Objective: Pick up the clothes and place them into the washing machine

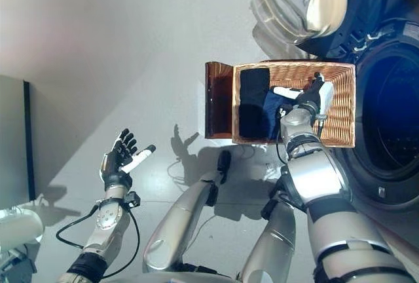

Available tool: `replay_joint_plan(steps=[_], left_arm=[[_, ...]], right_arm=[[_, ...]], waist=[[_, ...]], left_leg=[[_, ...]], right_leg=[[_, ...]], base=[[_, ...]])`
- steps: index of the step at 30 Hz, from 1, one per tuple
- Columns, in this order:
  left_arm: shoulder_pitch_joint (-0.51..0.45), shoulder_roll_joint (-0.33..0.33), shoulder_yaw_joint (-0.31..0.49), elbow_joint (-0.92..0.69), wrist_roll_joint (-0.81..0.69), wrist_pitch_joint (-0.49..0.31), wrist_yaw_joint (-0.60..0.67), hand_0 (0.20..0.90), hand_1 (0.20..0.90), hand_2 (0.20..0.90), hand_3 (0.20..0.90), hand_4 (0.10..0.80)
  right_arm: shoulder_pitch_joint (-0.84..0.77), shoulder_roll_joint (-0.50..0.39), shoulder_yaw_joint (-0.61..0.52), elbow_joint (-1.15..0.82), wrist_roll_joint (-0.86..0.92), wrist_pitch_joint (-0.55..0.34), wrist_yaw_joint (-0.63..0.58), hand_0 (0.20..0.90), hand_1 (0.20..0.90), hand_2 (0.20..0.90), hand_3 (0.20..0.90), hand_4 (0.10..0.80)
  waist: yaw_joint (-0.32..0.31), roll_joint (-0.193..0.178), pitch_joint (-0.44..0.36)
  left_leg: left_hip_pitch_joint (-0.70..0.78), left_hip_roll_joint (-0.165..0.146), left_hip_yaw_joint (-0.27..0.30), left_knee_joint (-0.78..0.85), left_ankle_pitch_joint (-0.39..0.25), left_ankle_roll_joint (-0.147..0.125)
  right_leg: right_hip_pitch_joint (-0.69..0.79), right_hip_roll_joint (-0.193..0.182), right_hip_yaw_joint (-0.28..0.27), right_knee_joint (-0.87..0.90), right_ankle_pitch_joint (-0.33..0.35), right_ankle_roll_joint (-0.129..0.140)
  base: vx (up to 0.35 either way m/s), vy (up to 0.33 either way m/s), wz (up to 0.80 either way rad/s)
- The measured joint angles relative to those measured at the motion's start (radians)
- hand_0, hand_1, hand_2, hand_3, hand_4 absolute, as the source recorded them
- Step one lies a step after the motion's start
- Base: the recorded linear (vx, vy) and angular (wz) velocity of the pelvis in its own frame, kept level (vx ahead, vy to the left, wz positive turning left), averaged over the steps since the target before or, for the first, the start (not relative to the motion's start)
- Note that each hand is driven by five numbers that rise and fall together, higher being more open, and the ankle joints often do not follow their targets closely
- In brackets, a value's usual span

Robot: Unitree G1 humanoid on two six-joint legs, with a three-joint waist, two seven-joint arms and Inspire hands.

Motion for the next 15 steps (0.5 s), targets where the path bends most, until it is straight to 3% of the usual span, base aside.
replay_joint_plan(steps=[13, 14, 15], left_arm=[[-0.057, 0.020, 0.009, -0.042, 0.005, -0.001, 0.014, 0.900, 0.900, 0.900, 0.900, 0.800], [-0.060, 0.021, 0.009, -0.049, 0.006, -0.001, 0.013, 0.900, 0.900, 0.900, 0.900, 0.800], [-0.059, 0.021, 0.010, -0.052, 0.009, -0.001, 0.014, 0.900, 0.900, 0.900, 0.900, 0.800]], right_arm=[[-0.024, 0.027, -0.005, 0.012, 0.014, 0.001, 0.002, 0.900, 0.900, 0.900, 0.900, 0.800], [-0.025, 0.025, -0.005, 0.020, 0.013, 0.001, 0.002, 0.724, 0.724, 0.724, 0.724, 0.675], [-0.027, 0.024, -0.005, 0.025, 0.013, 0.002, 0.002, 0.480, 0.480, 0.480, 0.480, 0.500]], waist=[[0.066, -0.043, 0.035], [0.076, -0.050, 0.040], [0.079, -0.054, 0.043]], left_leg=[[-0.087, -0.007, -0.088, 0.054, 0.002, -0.016], [-0.087, -0.008, -0.092, 0.054, 0.003, -0.018], [-0.087, -0.008, -0.094, 0.056, 0.002, -0.019]], right_leg=[[-0.035, -0.011, -0.078, 0.084, -0.065, -0.017], [-0.036, -0.012, -0.080, 0.092, -0.071, -0.019], [-0.036, -0.014, -0.082, 0.098, -0.078, -0.021]], base=[[0.026, -0.025, 0.22], [0.017, -0.014, 0.18], [0.025, 0.003, 0.17]])
